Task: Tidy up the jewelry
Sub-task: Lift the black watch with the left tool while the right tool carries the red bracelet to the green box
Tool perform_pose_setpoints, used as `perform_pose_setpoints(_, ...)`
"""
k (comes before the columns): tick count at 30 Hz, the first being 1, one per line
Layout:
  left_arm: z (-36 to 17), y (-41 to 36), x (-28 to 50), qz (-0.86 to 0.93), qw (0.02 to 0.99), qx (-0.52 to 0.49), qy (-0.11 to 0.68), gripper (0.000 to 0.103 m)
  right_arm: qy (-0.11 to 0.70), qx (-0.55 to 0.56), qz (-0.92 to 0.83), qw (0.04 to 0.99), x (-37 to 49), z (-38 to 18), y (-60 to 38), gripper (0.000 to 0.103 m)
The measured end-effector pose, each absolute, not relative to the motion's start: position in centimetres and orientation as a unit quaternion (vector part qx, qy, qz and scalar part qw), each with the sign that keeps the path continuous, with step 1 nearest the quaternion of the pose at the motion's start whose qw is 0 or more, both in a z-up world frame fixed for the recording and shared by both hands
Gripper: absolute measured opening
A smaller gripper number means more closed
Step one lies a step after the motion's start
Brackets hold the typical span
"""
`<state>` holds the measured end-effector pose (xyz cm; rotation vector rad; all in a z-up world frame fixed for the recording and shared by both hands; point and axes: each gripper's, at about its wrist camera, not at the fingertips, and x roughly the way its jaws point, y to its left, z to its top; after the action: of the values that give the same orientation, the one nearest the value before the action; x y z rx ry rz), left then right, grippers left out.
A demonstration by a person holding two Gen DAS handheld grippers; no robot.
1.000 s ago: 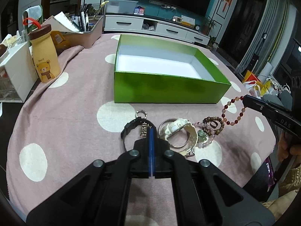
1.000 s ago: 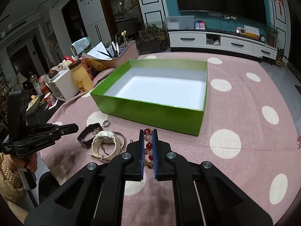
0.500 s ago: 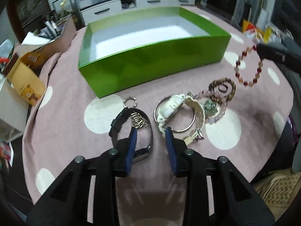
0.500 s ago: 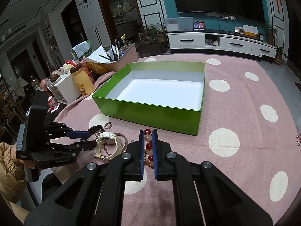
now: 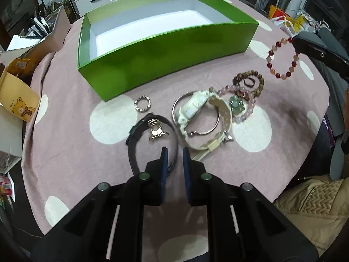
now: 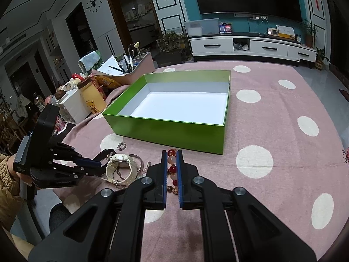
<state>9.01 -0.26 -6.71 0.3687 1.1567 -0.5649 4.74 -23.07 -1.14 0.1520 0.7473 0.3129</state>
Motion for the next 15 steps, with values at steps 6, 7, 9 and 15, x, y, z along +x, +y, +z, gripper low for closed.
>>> perform_pose_setpoints(6,-8.0,-1.4,9.1,-0.261,0.765,0.201,0.553,0.014,0.364,0.072,0.156,0.915,4.8,-1.1,-22.6,0.007)
perform_pose_setpoints(7,-8.3,-1.7,9.1,-0.260,0.763,0.208,0.554,0.013,0.364,0.071,0.156,0.916,4.8,-1.0,-22.6,0.007)
perform_pose_setpoints(9,-8.6,-2.2,9.1,-0.255,0.765,0.214,0.552,0.005,0.363,0.069,0.155,0.916,4.7,-0.9,-22.6,0.007)
perform_pose_setpoints(15,-6.2,-0.5,9.3,-0.237,0.809,0.148,0.518,0.001,0.352,0.068,0.148,0.922,4.8,-0.3,-23.2,0.007)
